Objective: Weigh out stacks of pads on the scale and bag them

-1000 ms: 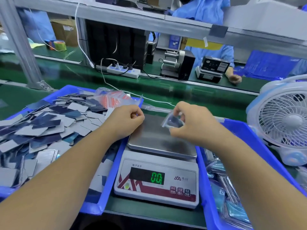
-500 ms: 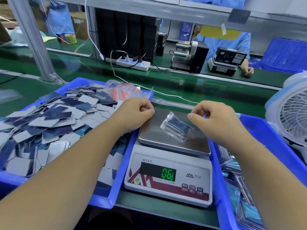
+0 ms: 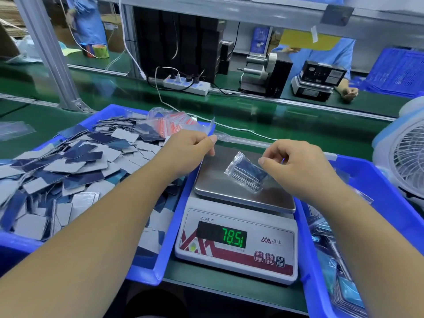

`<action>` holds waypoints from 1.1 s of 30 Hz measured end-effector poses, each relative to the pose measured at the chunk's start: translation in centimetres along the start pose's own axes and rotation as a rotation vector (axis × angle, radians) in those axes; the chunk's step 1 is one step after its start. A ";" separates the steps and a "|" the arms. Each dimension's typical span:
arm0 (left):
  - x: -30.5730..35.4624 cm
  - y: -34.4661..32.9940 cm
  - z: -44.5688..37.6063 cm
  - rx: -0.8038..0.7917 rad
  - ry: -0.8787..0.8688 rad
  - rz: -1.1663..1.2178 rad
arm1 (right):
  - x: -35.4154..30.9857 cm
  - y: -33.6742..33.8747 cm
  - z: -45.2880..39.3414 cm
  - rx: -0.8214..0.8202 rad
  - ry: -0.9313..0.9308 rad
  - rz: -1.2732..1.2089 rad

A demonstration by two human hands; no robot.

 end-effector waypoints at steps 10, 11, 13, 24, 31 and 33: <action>0.1 -0.8 -0.2 -0.001 -0.009 -0.060 | -2.6 -3.2 -0.4 -0.140 0.043 0.234; 0.3 -0.9 -0.1 0.006 -0.033 -0.075 | -2.7 -3.1 -0.4 -0.131 0.040 0.251; 0.5 -1.0 0.1 0.016 -0.074 -0.082 | -2.8 -2.1 -0.2 -0.092 0.039 0.334; 0.1 -0.9 0.0 0.022 -0.080 -0.074 | 11.6 6.0 4.8 -0.196 -0.551 0.360; -0.5 -0.1 0.4 -0.022 0.108 -0.065 | 8.0 6.6 3.8 -0.070 -0.459 0.300; -0.8 0.6 0.8 -0.046 0.181 -0.080 | 4.8 4.8 2.3 -0.119 -0.347 0.316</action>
Point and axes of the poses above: each hand's wrist, its own z-axis away from the middle knuckle, its own y-axis out of the back of the hand, x = y × z, the point moved 8 cm from there along -z, towards the middle knuckle, and after that the axes turned 13 degrees about -x, right-handed, at the moved point
